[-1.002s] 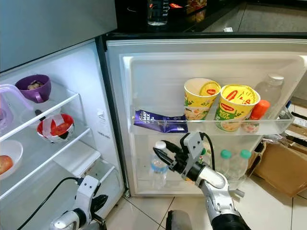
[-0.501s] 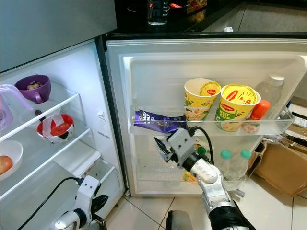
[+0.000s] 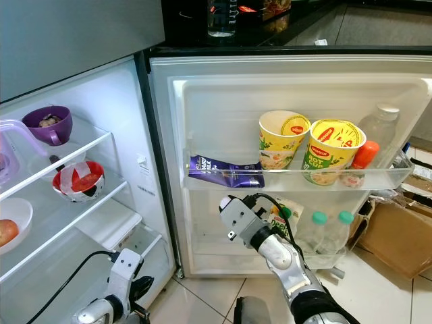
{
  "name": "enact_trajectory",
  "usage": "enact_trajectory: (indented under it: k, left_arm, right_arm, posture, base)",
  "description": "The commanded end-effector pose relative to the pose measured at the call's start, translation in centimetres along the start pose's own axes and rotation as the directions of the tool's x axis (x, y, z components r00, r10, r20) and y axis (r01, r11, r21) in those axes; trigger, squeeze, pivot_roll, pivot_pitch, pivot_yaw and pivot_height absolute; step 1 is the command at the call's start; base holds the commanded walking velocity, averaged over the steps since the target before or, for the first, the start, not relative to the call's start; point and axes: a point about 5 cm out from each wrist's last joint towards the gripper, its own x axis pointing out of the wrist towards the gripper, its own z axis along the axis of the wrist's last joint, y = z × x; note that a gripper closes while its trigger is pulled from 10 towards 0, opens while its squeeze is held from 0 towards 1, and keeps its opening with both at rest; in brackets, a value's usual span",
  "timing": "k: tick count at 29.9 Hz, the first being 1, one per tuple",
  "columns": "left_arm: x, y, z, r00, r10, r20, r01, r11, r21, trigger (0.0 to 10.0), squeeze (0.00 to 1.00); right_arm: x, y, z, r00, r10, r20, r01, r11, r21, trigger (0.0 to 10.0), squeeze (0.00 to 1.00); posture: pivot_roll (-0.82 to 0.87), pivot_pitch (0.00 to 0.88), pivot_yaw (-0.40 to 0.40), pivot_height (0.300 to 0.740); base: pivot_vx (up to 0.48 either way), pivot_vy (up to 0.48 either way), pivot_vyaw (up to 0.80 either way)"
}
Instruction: Restocking fridge
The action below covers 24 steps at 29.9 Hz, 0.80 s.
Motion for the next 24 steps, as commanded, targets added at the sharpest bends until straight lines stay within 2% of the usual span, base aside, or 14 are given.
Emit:
enact_trajectory:
  k: [1,2,3,4,5,7,13,16,17,19,21,22,23,24]
  left_arm:
    - [-0.1,-0.5,-0.7,1.000,-0.014,-0.027,0.014,1.000,0.001,10.0,0.00]
    - [-0.1,-0.5,-0.7,0.999,-0.016,-0.028,0.016,1.000,0.001,10.0,0.00]
    - [-0.1,-0.5,-0.7,0.999,-0.016,-0.028,0.016,1.000,0.001,10.0,0.00]
    - [-0.1,-0.5,-0.7,0.999,-0.018,-0.029,0.018,1.000,0.003,10.0,0.00]
    - [-0.1,-0.5,-0.7,0.999,-0.018,-0.029,0.018,1.000,0.003,10.0,0.00]
    - [-0.1,-0.5,-0.7,0.999,-0.018,-0.028,0.018,1.000,0.003,10.0,0.00]
    - [-0.1,-0.6,-0.7,1.000,-0.017,-0.026,0.017,1.000,0.001,10.0,0.00]
    - [-0.1,-0.7,-0.8,0.999,-0.019,-0.028,0.019,1.000,-0.002,10.0,0.00]
    - [-0.1,-0.7,-0.8,0.999,-0.019,-0.028,0.019,1.000,-0.002,10.0,0.00]
    - [0.0,-0.7,-0.8,0.999,-0.019,-0.026,0.019,1.000,-0.003,10.0,0.00]
    - [0.0,-0.7,-0.8,0.999,-0.019,-0.026,0.019,1.000,-0.003,10.0,0.00]
    - [0.0,-0.7,-0.7,1.000,-0.019,-0.025,0.019,1.000,-0.003,10.0,0.00]
    - [0.0,-0.7,-0.7,1.000,-0.019,-0.025,0.019,1.000,-0.003,10.0,0.00]
    - [0.0,-0.7,-0.7,1.000,-0.017,-0.022,0.017,1.000,-0.004,10.0,0.00]
  right_arm:
    - [0.1,-1.0,-0.5,0.996,-0.083,-0.042,0.086,0.994,0.061,10.0,0.00]
    - [0.2,-1.2,-0.7,0.992,-0.109,-0.059,0.115,0.989,0.098,10.0,0.00]
    - [0.2,-1.2,-0.7,0.992,-0.109,-0.059,0.115,0.989,0.098,10.0,0.00]
    - [0.3,-1.4,-0.9,0.987,-0.138,-0.082,0.149,0.977,0.155,10.0,0.00]
    - [0.3,-1.4,-0.9,0.987,-0.138,-0.082,0.149,0.977,0.155,10.0,0.00]
    - [0.4,-1.6,-1.1,0.981,-0.165,-0.098,0.182,0.960,0.211,10.0,0.00]
    - [0.4,-1.8,-1.5,0.971,-0.197,-0.135,0.225,0.942,0.249,10.0,0.00]
    - [0.0,-2.1,-2.7,0.944,-0.241,-0.225,0.303,0.904,0.303,10.0,0.00]
    - [0.0,-2.1,-2.7,0.944,-0.241,-0.225,0.303,0.904,0.303,10.0,0.00]
    - [-0.5,-2.4,-3.5,0.921,-0.269,-0.282,0.362,0.859,0.362,10.0,0.00]
    - [-0.5,-2.4,-3.5,0.921,-0.269,-0.282,0.362,0.859,0.362,10.0,0.00]
    - [-0.6,-2.5,-3.7,0.911,-0.279,-0.303,0.384,0.839,0.384,10.0,0.00]
    - [-0.6,-2.5,-3.7,0.911,-0.279,-0.303,0.384,0.839,0.384,10.0,0.00]
    - [-0.9,-2.7,-4.1,0.898,-0.290,-0.331,0.415,0.810,0.414,10.0,0.00]
  posture:
    - [-0.08,0.000,0.020,0.581]
    - [-0.08,0.000,0.019,0.581]
    - [-0.08,0.000,0.019,0.581]
    - [-0.08,0.000,0.019,0.581]
    - [-0.08,0.000,0.019,0.581]
    - [-0.08,0.000,0.017,0.581]
    - [-0.08,0.000,0.016,0.581]
    - [-0.08,0.000,0.017,0.581]
    - [-0.08,0.000,0.017,0.581]
    - [-0.08,0.000,0.014,0.581]
    - [-0.08,0.000,0.014,0.581]
    - [-0.08,0.000,0.014,0.581]
    - [-0.08,0.000,0.014,0.581]
    - [-0.07,0.000,0.011,0.581]
  base:
    - [0.000,0.000,0.00]
    - [0.000,0.000,0.00]
    - [0.000,0.000,0.00]
    - [0.000,0.000,0.00]
    - [0.000,0.000,0.00]
    - [0.000,0.000,0.00]
    - [0.000,0.000,0.00]
    - [0.000,0.000,0.00]
    - [0.000,0.000,0.00]
    - [0.000,0.000,0.00]
    - [0.000,0.000,0.00]
    - [0.000,0.000,0.00]
    - [0.000,0.000,0.00]
    - [0.000,0.000,0.00]
